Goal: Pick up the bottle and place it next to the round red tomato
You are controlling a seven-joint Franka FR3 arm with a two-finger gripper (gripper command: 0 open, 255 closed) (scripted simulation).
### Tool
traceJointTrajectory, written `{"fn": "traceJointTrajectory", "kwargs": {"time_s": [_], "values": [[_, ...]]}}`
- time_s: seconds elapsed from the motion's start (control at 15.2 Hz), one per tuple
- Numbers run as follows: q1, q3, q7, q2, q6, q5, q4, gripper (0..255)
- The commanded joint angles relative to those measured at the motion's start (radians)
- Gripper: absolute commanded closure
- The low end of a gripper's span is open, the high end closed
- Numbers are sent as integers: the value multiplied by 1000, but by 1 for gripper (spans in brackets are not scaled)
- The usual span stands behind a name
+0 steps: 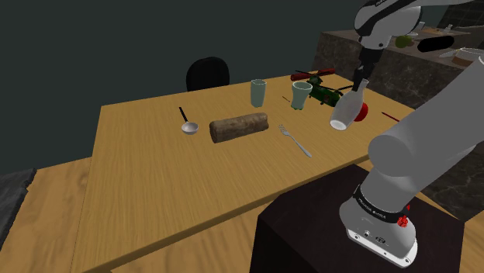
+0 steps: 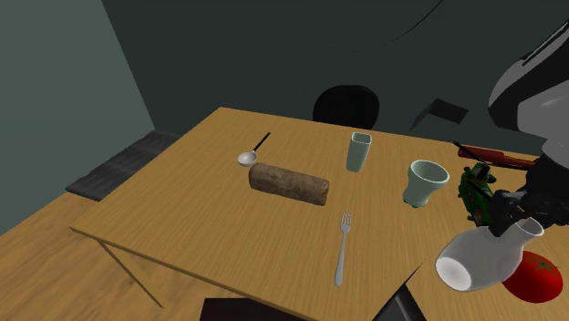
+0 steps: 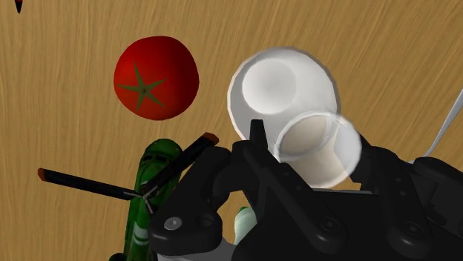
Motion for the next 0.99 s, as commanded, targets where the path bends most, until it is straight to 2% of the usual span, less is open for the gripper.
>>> {"fn": "traceJointTrajectory", "kwargs": {"time_s": [0.0,0.26,0.33,0.66,0.92], "values": [[0,-1,-1,1,3,0,-1,255],[0,-1,-1,1,3,0,-1,255],[0,-1,-1,1,3,0,-1,0],[0,-1,-1,1,3,0,-1,0],[3,17,8,-37,-129,-6,95,0]]}}
